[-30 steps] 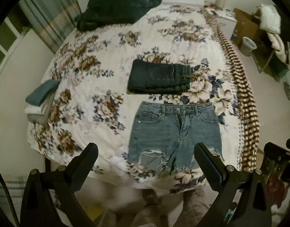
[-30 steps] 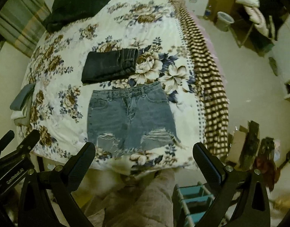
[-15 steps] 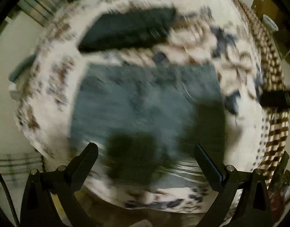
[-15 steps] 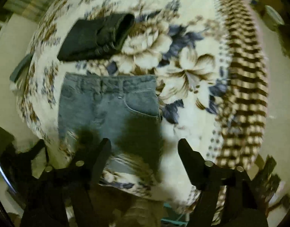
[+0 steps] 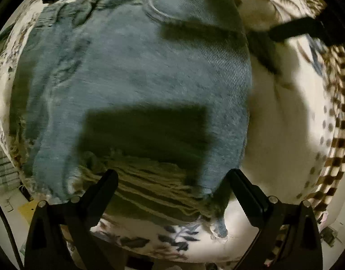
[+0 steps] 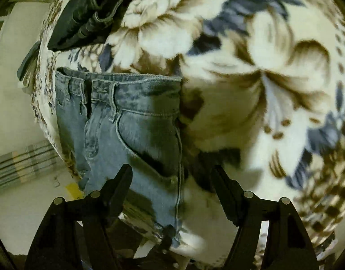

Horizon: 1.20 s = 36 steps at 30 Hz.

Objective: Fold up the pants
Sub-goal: 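Lower both grippers onto the frayed hem of the denim shorts, then grasp the shorts hem with the left gripper while the right gripper grasps the other leg hem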

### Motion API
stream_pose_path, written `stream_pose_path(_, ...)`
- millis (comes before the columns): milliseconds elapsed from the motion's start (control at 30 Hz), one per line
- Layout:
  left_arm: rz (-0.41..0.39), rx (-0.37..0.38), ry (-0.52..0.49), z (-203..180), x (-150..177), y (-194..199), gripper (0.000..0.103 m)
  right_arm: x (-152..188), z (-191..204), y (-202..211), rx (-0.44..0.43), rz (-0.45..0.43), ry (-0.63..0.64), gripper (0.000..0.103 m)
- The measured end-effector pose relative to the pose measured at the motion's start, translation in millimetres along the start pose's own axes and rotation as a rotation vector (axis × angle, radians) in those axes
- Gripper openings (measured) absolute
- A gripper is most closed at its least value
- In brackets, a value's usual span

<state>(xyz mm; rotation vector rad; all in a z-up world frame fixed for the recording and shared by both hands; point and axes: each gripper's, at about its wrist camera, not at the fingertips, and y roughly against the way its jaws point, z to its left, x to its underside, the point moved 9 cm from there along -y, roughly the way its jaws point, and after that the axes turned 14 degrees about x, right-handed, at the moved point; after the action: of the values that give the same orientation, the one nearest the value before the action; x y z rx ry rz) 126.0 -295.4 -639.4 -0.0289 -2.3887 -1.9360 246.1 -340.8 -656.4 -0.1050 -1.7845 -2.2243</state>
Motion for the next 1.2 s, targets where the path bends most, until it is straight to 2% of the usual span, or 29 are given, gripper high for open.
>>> stream_pose_path(200,0.006,0.030,0.017,5,-13,-10,0.089,-10,10,-20,0.013,0.029,0.026,0.075)
stream_pose_path(300,-0.019,0.059,0.007,6,-16,-8,0.078,-17,17,-26,0.012,0.020,0.033,0.072)
stream_pose_path(333,-0.035,0.065,0.002,10,-13,-9,0.071,-19,19,-28,0.011,0.014,0.034,0.068)
stream_pose_path(367,-0.039,0.071,0.001,12,-12,-4,0.063,-20,21,-29,0.013,0.011,0.043,0.059)
stream_pose_path(400,-0.044,0.077,0.002,14,-9,2,0.059,-21,23,-31,0.015,0.007,0.052,0.042)
stream_pose_path(467,-0.053,0.095,0.001,17,-9,13,0.042,-21,24,-31,0.033,-0.006,0.060,0.030)
stream_pose_path(500,-0.056,0.100,-0.002,17,-9,16,0.037,-20,22,-30,0.038,-0.011,0.059,0.024)
stream_pose_path(567,-0.060,0.113,-0.010,16,-9,28,0.021,-18,27,-26,0.043,-0.028,0.056,0.016)
stream_pose_path(667,-0.061,0.139,-0.018,14,-8,47,0.008,-15,26,-17,0.019,-0.037,0.031,0.011)
stream_pose_path(833,-0.081,0.171,-0.023,26,-3,90,0.004,-9,31,5,-0.002,-0.059,0.018,0.010)
stream_pose_path(1033,-0.124,0.224,-0.001,38,6,165,0.004,-2,49,41,-0.018,-0.089,0.026,0.010)
stream_pose_path(1100,-0.145,0.234,-0.001,63,0,182,0.004,-2,63,57,-0.021,-0.105,0.035,0.010)
stream_pose_path(1200,-0.191,0.239,0.019,121,-2,206,0.004,-3,104,80,-0.029,-0.124,0.055,0.010)
